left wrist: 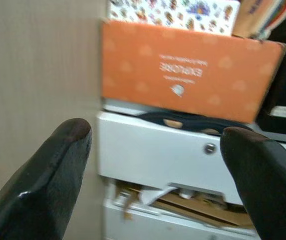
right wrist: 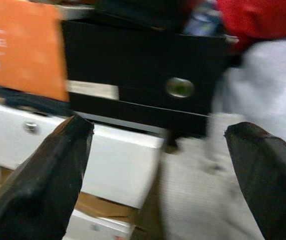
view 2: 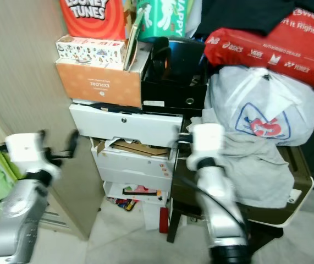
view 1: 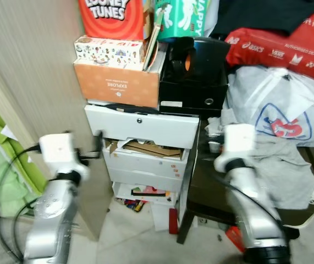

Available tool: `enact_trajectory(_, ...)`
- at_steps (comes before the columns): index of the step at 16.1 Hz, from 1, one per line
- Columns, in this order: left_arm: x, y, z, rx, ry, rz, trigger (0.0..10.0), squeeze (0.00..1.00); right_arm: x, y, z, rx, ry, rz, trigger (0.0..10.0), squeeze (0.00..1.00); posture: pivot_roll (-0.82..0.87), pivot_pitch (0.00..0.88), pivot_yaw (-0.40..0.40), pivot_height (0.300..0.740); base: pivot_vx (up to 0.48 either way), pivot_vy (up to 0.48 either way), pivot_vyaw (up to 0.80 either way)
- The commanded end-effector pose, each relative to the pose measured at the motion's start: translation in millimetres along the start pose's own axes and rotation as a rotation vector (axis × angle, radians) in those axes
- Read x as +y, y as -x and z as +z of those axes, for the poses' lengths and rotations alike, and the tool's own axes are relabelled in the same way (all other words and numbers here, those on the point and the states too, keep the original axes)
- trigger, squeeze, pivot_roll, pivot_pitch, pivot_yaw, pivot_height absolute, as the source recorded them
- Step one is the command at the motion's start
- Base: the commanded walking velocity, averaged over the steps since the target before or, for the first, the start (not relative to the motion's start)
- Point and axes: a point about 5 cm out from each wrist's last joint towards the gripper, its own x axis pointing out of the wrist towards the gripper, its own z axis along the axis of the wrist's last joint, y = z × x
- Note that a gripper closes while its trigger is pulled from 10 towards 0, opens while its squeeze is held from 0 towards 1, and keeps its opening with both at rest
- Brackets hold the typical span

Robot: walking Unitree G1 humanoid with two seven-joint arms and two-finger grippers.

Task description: Clean up the room

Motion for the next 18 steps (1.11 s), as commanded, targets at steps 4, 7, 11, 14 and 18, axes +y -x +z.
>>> enact_trajectory(4,1.1,3.4,-1,0.006,-0.027,-0.004,10.0,0.0,-6.5,3.6,-4,0.019,-0.013,-0.008,10.0,0.0,-0.07,0.0,-0.013,0.74,0.0,0.0,0.27)
enact_trajectory(7,8.9,8.5,-2,0.016,-0.043,0.031,10.0,0.0,-7.9,6.1,-10,0.056,-0.037,-0.01,10.0,0.0,-0.07,0.0,-0.013,0.74,0.0,0.0,0.0)
enact_trajectory(11,9.4,7.7,-2,0.016,-0.049,0.035,10.0,0.0,-4.8,3.6,-10,0.056,-0.038,0.011,10.0,0.0,-0.06,0.0,-0.013,0.74,0.0,0.0,0.8)
enact_trajectory(14,9.2,6.5,-1,0.014,-0.054,0.034,10.0,0.0,-5.5,2.5,-9,0.055,-0.042,0.005,10.0,0.0,-0.06,0.0,-0.01,0.74,0.0,0.0,0.8)
enact_trajectory(18,15.3,5.8,-1,0.012,-0.087,0.094,10.0,0.0,-6.3,0.4,-8,0.05,-0.054,0.012,10.0,0.0,-0.06,0.0,-0.01,0.74,0.0,0.0,0.8)
